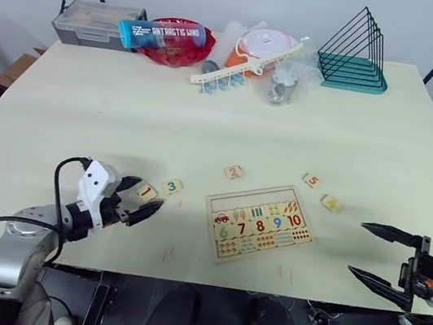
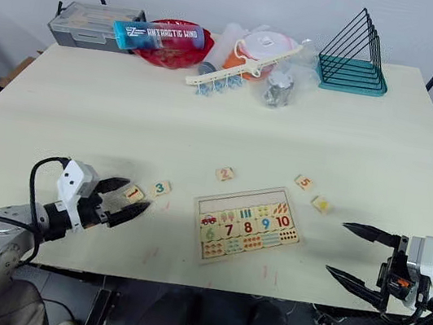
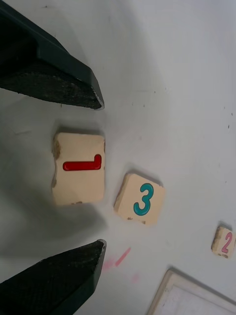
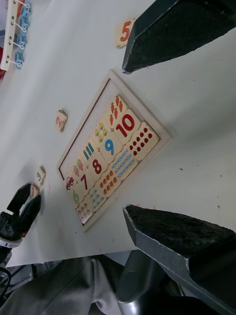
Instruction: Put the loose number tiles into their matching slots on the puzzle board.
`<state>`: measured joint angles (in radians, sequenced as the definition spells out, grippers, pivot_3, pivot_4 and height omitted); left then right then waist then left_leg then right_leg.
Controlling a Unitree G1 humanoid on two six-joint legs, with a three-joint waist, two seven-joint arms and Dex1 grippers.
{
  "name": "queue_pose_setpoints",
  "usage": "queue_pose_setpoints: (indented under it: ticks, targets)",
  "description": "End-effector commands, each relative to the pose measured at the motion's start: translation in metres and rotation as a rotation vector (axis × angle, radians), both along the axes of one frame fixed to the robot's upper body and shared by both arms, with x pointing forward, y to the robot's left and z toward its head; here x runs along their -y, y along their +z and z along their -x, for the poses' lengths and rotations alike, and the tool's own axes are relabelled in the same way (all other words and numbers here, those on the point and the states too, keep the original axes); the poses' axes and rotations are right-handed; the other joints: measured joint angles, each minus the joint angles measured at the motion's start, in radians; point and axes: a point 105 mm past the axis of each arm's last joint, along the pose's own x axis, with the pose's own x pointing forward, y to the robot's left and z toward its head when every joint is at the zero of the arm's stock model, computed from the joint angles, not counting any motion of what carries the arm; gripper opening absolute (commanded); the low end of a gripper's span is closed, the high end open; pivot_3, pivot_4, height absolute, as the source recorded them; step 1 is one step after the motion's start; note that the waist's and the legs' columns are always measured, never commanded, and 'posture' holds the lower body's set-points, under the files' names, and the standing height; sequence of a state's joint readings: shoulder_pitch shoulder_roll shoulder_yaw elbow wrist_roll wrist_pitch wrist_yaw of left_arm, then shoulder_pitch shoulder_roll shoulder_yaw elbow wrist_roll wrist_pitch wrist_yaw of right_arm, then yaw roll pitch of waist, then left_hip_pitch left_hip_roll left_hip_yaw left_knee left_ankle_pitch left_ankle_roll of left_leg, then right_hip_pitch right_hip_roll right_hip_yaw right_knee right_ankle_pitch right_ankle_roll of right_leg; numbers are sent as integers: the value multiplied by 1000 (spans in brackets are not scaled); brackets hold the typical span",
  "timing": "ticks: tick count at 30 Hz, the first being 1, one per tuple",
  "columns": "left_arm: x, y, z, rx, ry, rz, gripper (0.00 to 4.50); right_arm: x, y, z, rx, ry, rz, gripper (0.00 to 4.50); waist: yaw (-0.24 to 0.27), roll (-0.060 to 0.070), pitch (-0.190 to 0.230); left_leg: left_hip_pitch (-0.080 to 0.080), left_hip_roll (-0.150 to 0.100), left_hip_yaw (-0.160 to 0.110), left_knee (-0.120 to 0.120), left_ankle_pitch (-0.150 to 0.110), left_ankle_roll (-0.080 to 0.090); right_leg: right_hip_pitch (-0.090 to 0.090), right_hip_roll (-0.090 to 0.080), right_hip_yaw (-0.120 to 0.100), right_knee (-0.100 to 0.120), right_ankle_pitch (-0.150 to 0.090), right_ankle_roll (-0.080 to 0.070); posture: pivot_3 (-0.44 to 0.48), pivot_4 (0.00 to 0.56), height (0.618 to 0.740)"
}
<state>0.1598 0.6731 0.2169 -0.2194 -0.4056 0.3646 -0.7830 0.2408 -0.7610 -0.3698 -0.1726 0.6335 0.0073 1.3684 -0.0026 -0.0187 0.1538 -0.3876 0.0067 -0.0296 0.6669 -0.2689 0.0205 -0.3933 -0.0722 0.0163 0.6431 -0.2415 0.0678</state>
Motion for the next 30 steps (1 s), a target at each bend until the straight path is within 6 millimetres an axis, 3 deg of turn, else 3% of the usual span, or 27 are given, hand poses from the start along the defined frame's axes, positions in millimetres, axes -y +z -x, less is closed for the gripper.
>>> queue_pose_setpoints:
  ticks: [1,3,9,11,15,25,30]
  targets:
    - [7,-6,5,-14,-12,-35,4500,2,4,-2,31,4,15,4462,0,0,0,0,0,0,0,0,0,0,0,0,0,0,0,0,150,740]
    - [7,-7,5,-17,6,-30,4500,2,4,-2,32,6,17,4462,1,1,0,1,0,1,0,0,0,0,0,0,0,0,0,0,150,740]
    - [10,-12,8,-21,36,-26,2053,0,2,-1,24,23,23,4500,2,3,-2,1,0,1,0,0,0,1,0,1,0,0,0,0,150,740]
    - [7,-10,6,1,67,-24,1509,0,2,-2,25,25,24,4500,2,4,-2,1,0,1,0,0,0,1,0,1,0,0,0,0,150,740]
    - [5,-4,8,46,155,5,1509,-1,2,-3,26,33,21,4500,2,4,-2,2,0,1,0,0,0,1,0,1,0,0,0,0,150,740]
    - [17,9,42,67,560,93,1509,-7,3,-7,31,81,16,4500,5,3,-2,1,1,1,0,-1,1,1,-1,2,-1,0,0,0,150,740]
    - [26,12,42,65,697,94,1509,-9,3,-9,38,93,15,4500,13,4,-2,1,-1,3,0,-1,1,1,0,3,-1,0,0,0,150,740]
